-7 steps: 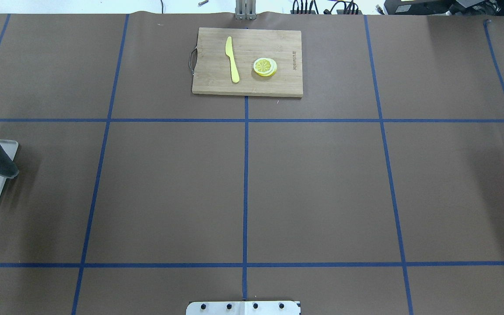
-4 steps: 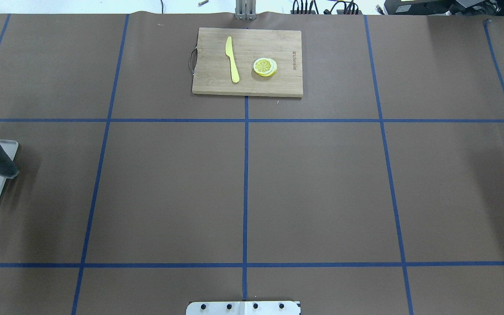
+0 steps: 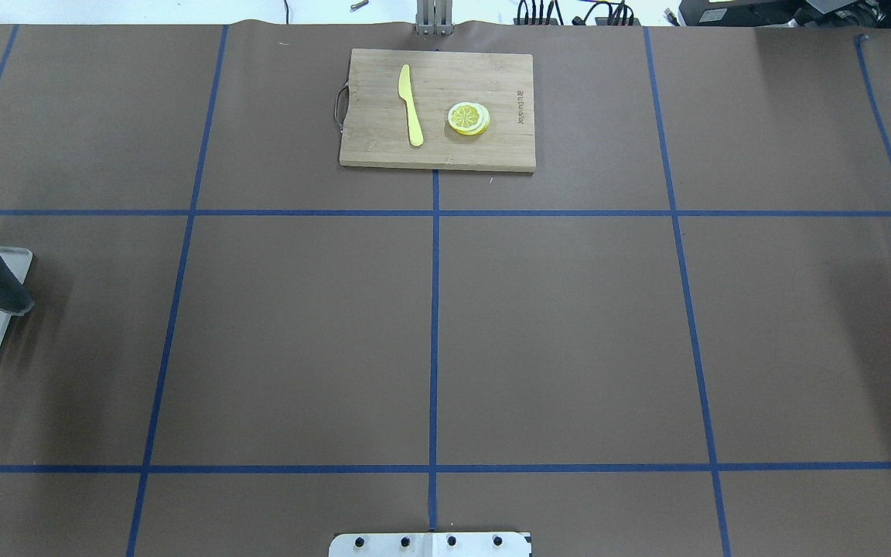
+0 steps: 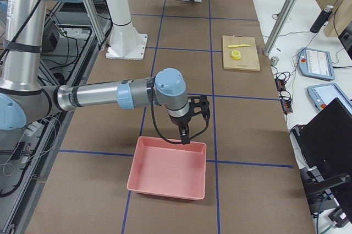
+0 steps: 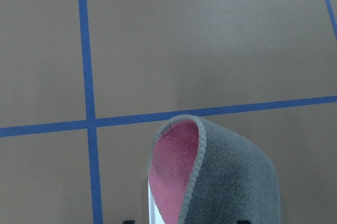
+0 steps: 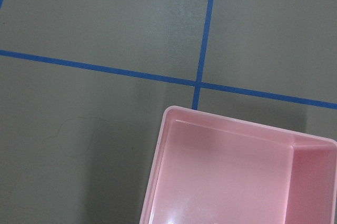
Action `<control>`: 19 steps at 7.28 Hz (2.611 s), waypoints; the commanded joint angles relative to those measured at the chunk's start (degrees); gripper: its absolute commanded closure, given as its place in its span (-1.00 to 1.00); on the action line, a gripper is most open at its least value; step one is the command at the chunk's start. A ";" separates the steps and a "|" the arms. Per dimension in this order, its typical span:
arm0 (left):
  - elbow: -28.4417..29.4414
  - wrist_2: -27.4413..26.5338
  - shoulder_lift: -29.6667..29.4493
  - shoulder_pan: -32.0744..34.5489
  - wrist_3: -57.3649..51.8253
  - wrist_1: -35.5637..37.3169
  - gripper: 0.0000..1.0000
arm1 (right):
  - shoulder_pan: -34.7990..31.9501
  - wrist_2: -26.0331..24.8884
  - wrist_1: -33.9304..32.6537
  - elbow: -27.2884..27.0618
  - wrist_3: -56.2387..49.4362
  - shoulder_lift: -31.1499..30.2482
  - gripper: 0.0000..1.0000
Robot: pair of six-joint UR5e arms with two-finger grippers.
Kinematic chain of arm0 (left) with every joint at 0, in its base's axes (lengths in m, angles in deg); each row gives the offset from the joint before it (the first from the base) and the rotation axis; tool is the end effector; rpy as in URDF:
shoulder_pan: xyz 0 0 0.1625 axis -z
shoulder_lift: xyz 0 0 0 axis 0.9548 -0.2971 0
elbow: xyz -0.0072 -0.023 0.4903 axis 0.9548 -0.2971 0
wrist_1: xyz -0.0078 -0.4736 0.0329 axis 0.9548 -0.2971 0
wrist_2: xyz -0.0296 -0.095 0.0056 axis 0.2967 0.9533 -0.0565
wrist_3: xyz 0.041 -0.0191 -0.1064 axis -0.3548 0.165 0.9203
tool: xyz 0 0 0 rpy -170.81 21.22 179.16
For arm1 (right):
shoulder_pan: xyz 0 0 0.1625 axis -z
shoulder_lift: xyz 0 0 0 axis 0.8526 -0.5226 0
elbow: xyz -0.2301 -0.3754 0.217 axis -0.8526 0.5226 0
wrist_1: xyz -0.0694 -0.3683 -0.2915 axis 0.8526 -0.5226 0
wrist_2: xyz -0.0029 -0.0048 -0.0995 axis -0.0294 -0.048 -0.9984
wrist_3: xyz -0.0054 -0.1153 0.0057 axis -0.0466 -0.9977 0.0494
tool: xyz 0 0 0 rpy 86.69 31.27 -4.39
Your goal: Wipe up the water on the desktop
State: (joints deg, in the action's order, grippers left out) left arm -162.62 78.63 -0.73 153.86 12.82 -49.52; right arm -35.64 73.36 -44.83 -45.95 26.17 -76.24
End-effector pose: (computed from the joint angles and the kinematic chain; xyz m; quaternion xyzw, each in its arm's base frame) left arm 0.0469 -0.5452 0.7455 0.1241 0.5075 0.0116 0.8526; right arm 0.0851 -0.4527 0.6272 0.1191 -0.3700 -0.0341 0.9207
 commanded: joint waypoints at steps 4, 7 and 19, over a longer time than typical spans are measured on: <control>0.29 2.37 0.03 -0.29 -0.08 0.02 -0.04 | 0.00 0.00 0.02 -0.02 0.07 0.00 -1.00; 1.08 2.81 -0.15 -0.29 0.01 0.19 -0.12 | 0.00 -0.09 0.02 -0.02 0.07 0.00 -1.00; -1.98 13.71 -2.17 2.69 0.36 0.80 1.00 | 0.00 0.09 -0.07 -0.11 0.16 -0.26 -1.00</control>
State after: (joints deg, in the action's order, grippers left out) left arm -162.81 91.88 -2.90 155.15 13.04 -49.03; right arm -35.68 73.43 -44.90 -46.05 26.30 -76.50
